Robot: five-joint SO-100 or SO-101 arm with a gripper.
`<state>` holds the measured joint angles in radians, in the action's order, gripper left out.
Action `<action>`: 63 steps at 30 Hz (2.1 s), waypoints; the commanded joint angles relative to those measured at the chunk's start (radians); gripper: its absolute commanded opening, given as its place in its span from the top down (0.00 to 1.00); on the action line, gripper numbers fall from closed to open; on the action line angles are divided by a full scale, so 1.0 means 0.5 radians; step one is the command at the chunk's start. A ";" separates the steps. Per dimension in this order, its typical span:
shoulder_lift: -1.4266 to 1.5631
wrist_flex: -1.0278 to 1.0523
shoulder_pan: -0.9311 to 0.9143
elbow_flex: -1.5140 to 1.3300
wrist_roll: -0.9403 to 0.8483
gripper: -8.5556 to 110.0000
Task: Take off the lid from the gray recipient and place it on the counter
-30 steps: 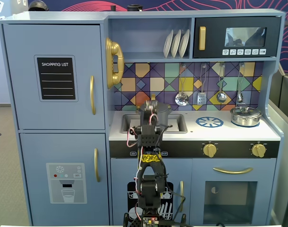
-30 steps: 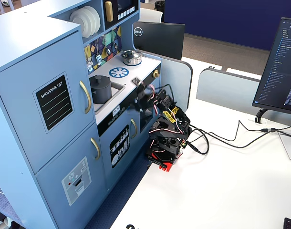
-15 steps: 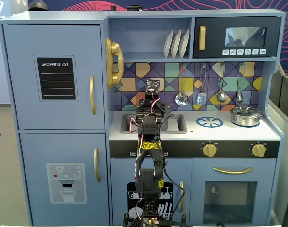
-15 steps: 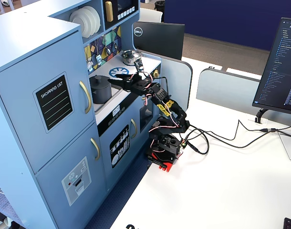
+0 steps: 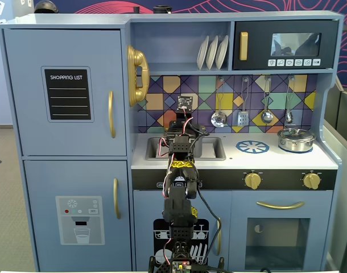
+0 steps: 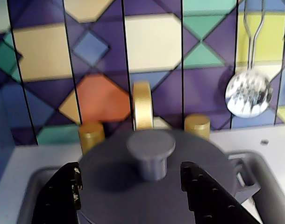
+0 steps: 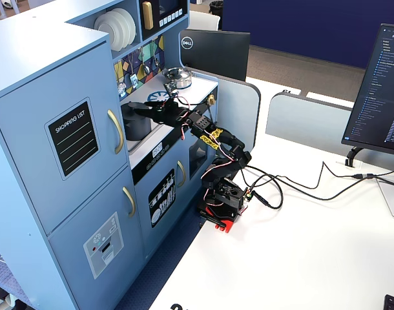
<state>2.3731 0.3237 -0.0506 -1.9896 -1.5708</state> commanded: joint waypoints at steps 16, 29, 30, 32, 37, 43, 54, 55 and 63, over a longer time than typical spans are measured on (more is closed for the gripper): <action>-0.540 -0.224 -0.015 0.414 -0.055 0.79; -0.709 -0.270 0.000 0.525 -0.061 0.91; -0.712 -0.276 0.009 0.531 -0.052 0.93; -0.712 -0.313 0.025 0.546 -0.012 0.93; -0.703 -0.362 0.031 0.657 -0.018 0.93; -0.617 -0.279 -0.034 0.798 -0.034 0.93; -0.399 -0.074 -0.512 0.795 -0.015 0.93; -0.380 -0.037 -0.561 0.782 0.003 0.93; -0.380 -0.071 -0.831 0.617 0.025 0.93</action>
<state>2.1338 0.3129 -0.4203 -1.6782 -1.5723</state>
